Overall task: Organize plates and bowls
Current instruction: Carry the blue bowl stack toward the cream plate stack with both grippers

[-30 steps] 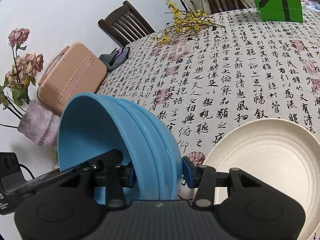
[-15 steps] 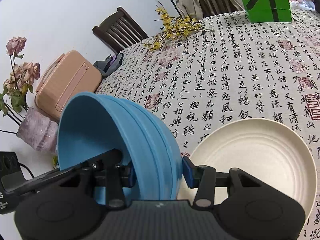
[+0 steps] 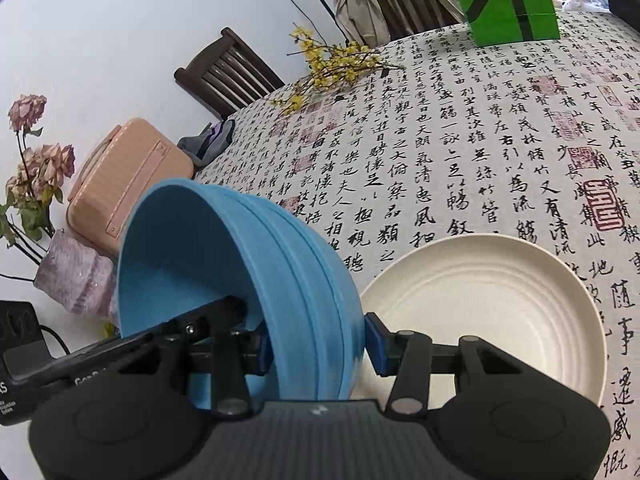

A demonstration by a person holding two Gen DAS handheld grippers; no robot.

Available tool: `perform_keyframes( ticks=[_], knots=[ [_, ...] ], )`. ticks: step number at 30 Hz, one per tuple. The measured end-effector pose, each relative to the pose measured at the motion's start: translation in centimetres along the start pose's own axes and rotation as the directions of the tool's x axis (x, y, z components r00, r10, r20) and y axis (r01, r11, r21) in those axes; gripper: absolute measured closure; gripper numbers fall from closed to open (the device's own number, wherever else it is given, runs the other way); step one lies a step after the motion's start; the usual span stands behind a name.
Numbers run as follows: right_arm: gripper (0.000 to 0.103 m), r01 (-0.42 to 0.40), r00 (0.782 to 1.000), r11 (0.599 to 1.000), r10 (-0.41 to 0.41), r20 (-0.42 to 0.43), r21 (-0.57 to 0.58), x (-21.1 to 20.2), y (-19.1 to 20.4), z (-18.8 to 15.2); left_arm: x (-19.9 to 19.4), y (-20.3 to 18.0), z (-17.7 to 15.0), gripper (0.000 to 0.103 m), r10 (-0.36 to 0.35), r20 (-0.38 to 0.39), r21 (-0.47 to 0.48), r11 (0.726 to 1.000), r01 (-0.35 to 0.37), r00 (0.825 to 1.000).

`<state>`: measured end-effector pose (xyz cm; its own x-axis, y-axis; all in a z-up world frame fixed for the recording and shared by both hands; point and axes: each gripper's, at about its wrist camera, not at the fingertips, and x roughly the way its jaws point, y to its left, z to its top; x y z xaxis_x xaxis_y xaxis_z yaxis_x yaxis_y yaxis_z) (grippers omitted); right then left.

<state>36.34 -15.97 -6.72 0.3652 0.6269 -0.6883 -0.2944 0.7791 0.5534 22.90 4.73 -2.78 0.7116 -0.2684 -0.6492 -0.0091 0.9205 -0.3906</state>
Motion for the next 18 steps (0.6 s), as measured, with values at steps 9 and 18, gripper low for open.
perform_keyframes(
  ticks=[9,18],
  knots=[
    [0.058,0.013,1.0,0.999,-0.014,0.025,0.03,-1.2,-1.5,0.0,0.8,-1.4,0.0,0.058,-0.024,-0.011,0.026,0.999,0.024,1.0],
    [0.058,0.031,0.999,0.998,-0.034,0.04,0.056,-2.5,-2.9,-0.6,1.9,-2.5,-0.2,0.058,-0.057,-0.037,0.037,0.998,0.059,0.998]
  ],
)
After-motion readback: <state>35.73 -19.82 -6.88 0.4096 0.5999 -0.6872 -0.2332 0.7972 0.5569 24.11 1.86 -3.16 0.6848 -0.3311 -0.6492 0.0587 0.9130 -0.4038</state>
